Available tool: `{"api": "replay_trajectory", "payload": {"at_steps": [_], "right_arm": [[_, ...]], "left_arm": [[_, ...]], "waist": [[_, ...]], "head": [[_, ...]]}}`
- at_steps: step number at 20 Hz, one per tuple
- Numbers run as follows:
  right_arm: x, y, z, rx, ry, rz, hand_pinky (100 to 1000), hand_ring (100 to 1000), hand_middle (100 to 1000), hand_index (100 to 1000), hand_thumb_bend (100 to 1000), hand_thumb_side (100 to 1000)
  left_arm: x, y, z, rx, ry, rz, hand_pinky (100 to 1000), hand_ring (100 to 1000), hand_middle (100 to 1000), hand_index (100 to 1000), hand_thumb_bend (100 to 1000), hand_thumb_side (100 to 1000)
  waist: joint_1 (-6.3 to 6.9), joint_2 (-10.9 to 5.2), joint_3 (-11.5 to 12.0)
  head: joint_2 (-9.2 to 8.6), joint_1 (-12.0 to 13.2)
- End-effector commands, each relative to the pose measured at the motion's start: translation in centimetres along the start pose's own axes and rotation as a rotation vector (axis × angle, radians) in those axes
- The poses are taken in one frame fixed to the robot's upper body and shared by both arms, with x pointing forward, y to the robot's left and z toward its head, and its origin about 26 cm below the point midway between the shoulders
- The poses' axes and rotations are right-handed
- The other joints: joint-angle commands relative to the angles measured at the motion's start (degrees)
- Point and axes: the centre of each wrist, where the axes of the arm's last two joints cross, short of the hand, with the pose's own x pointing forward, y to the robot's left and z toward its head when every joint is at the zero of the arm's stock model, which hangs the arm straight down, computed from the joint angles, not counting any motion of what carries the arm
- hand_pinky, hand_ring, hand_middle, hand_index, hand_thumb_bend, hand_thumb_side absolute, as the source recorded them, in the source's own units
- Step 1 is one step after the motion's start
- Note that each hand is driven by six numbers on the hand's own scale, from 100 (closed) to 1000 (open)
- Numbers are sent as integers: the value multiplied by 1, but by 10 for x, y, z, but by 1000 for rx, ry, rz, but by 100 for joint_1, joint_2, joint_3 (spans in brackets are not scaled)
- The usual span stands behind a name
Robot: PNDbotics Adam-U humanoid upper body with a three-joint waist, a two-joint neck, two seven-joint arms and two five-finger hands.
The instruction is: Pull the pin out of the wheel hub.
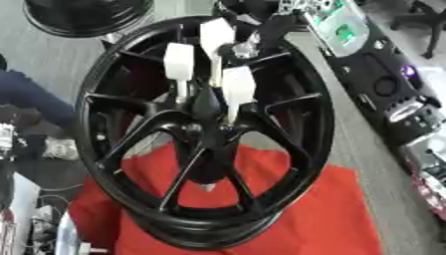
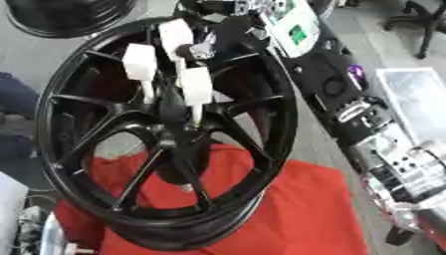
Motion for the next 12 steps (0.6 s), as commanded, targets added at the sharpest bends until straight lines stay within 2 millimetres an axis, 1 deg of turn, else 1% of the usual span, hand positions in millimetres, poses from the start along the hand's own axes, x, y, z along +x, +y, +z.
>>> {"api": "replay_trajectory", "payload": {"at_steps": [1, 4, 6, 9, 12], "right_arm": [[14, -35, 18, -71, -33, 62, 792, 763, 648, 561, 269, 359], [19, -54, 37, -158, -39, 59, 790, 761, 646, 559, 274, 357], [19, -67, 55, -233, -29, 55, 788, 759, 645, 558, 277, 351], [17, -80, 91, -352, 12, 58, 787, 758, 645, 563, 280, 347], [10, -86, 139, -473, 78, 56, 784, 757, 645, 564, 285, 346]], "left_arm": [[5, 1, -3, -5, -17, -7, 692, 796, 678, 730, 288, 841], [4, 3, -2, -1, -13, -11, 692, 796, 678, 730, 289, 841], [3, 4, -1, 3, -7, -15, 692, 796, 679, 730, 289, 841], [1, 7, 0, 12, 1, -21, 692, 796, 678, 730, 288, 841], [-1, 10, 3, 26, 10, -30, 692, 795, 678, 730, 287, 841]], "waist": [[-4, -137, -16], [-35, -160, -64], [-52, -178, -117], [-56, -194, -226], [-58, -211, -349]], "head": [[-8, 24], [-8, 75], [-8, 123], [-8, 209], [-8, 300]]}}
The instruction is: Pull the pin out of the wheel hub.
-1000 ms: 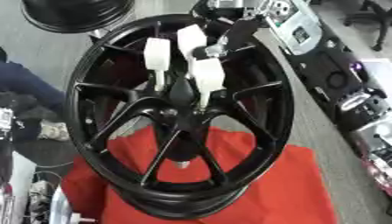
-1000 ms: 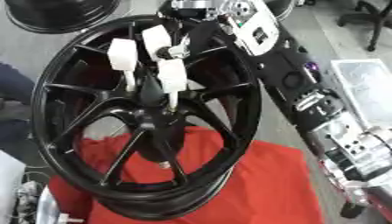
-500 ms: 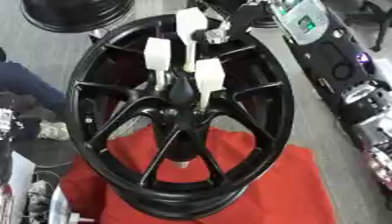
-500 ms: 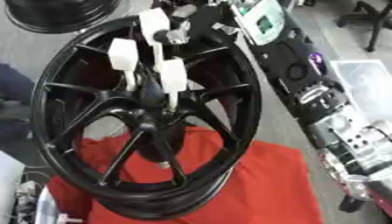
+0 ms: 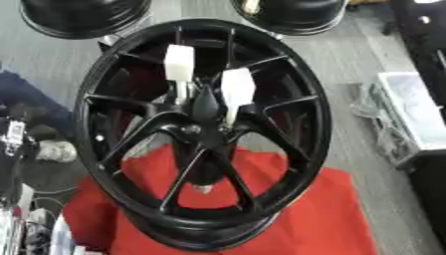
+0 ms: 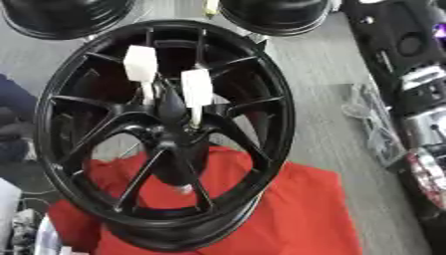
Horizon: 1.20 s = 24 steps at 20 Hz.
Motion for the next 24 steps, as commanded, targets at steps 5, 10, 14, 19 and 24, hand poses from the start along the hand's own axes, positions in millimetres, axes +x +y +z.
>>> {"api": "replay_trajectory", "payload": {"at_steps": [5, 10, 14, 19, 24], "right_arm": [[-10, -54, 125, -376, 161, 29, 773, 748, 637, 564, 263, 315], [-47, -17, 221, -637, 423, -33, 763, 744, 636, 596, 279, 277], [-77, 52, 287, -747, 687, -79, 763, 756, 676, 726, 359, 259], [-91, 165, 359, -887, 1025, -200, 847, 886, 872, 915, 588, 368], [-80, 258, 371, -1071, 1142, -316, 887, 924, 912, 931, 596, 376]], "left_arm": [[3, 11, 0, 31, -6, -29, 692, 795, 678, 730, 287, 841], [2, 12, 1, 42, -3, -29, 693, 796, 679, 730, 287, 842], [3, 12, 0, 49, -7, -28, 692, 796, 680, 729, 285, 842], [4, 13, 0, 61, -9, -26, 693, 796, 680, 729, 284, 844], [5, 11, -2, 66, -15, -15, 693, 796, 681, 729, 283, 845]], "waist": [[32, -165, -175], [51, -146, -286], [75, -106, -340], [110, -49, -344], [126, 3, -324]], "head": [[-8, 175], [-8, 218], [-8, 196], [-8, 176], [-8, 239]]}}
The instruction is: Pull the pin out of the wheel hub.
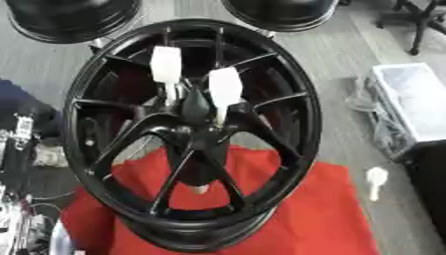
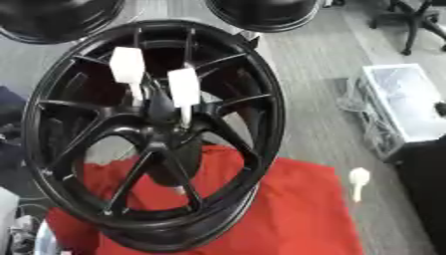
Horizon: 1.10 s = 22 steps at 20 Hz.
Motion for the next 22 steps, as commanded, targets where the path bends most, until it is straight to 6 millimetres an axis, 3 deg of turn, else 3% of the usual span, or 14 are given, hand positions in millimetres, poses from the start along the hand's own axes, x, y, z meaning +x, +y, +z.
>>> {"api": "replay_trajectory", "payload": {"at_steps": [1, 6, 8, 16, 22], "right_arm": [[-5, 15, 14, -117, 9, -71, 879, 919, 905, 927, 588, 378], [6, 37, 28, -177, -9, -122, 864, 907, 891, 920, 576, 377], [26, 55, 31, -165, -84, -185, 802, 838, 809, 884, 513, 389], [101, 93, 42, -24, -278, -309, 780, 808, 773, 864, 417, 420], [127, 104, 50, 72, -343, -344, 776, 799, 761, 863, 413, 421]], "left_arm": [[7, 3, -4, 10, -27, -6, 693, 796, 681, 729, 282, 846], [7, 2, -5, 11, -29, -3, 693, 796, 681, 729, 282, 846], [8, 1, -5, 6, -33, 1, 693, 796, 681, 728, 280, 846], [11, -1, -7, 7, -51, 12, 691, 795, 679, 726, 277, 839], [12, -2, -8, 7, -56, 20, 691, 793, 677, 723, 275, 837]], "waist": [[3, -52, -9], [28, -50, -50], [46, -45, -81], [75, -33, -56], [73, -16, -43]], "head": [[-10, 28], [-10, 31], [-10, 46], [-45, 79], [-64, 97]]}}
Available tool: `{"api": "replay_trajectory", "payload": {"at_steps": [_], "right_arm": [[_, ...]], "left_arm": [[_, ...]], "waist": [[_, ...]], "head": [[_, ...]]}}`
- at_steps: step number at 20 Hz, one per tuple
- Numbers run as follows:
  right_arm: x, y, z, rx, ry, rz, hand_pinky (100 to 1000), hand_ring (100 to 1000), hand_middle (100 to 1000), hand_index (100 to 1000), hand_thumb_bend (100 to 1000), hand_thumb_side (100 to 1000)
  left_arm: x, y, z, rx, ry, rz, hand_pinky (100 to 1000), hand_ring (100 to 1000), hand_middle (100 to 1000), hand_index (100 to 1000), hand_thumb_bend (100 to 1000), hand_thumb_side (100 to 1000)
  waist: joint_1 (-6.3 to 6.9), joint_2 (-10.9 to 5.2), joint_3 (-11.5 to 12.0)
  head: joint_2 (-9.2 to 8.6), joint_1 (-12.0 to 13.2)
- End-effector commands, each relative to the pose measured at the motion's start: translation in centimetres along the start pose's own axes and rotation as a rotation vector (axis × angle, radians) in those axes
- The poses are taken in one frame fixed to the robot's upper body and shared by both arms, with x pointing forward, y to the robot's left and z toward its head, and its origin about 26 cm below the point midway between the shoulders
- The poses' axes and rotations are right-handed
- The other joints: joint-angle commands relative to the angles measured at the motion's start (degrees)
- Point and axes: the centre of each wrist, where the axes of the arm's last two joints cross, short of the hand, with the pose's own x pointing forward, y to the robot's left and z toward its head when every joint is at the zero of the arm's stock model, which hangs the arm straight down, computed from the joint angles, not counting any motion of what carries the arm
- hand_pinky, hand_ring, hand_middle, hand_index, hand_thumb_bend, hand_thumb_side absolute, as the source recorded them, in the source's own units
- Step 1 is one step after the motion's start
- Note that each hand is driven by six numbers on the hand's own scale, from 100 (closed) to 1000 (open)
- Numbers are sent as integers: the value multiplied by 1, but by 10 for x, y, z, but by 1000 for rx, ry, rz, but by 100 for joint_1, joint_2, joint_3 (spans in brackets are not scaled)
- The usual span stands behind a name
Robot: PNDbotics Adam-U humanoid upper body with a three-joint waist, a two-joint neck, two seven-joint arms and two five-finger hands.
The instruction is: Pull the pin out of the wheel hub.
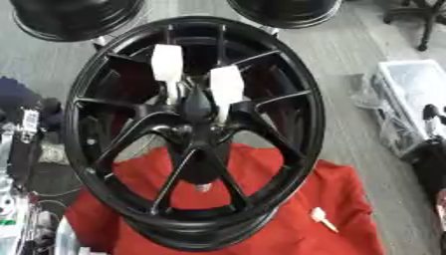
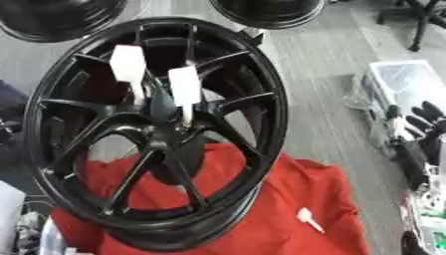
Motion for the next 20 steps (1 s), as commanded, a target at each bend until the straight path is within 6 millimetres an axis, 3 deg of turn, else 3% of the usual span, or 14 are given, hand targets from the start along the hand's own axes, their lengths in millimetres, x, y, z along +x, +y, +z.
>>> {"api": "replay_trajectory", "payload": {"at_steps": [1, 20], "right_arm": [[16, 3, -4, 37, -51, -15, 776, 795, 758, 859, 404, 426], [19, 11, -1, 81, -37, -54, 773, 783, 743, 847, 401, 421]], "left_arm": [[9, 2, -4, 5, -37, 1, 690, 791, 674, 722, 275, 836], [9, 0, -5, 11, -37, 13, 688, 787, 670, 721, 272, 834]], "waist": [[-3, -37, 8], [37, -55, -46]], "head": [[-62, 18], [-80, -5]]}}
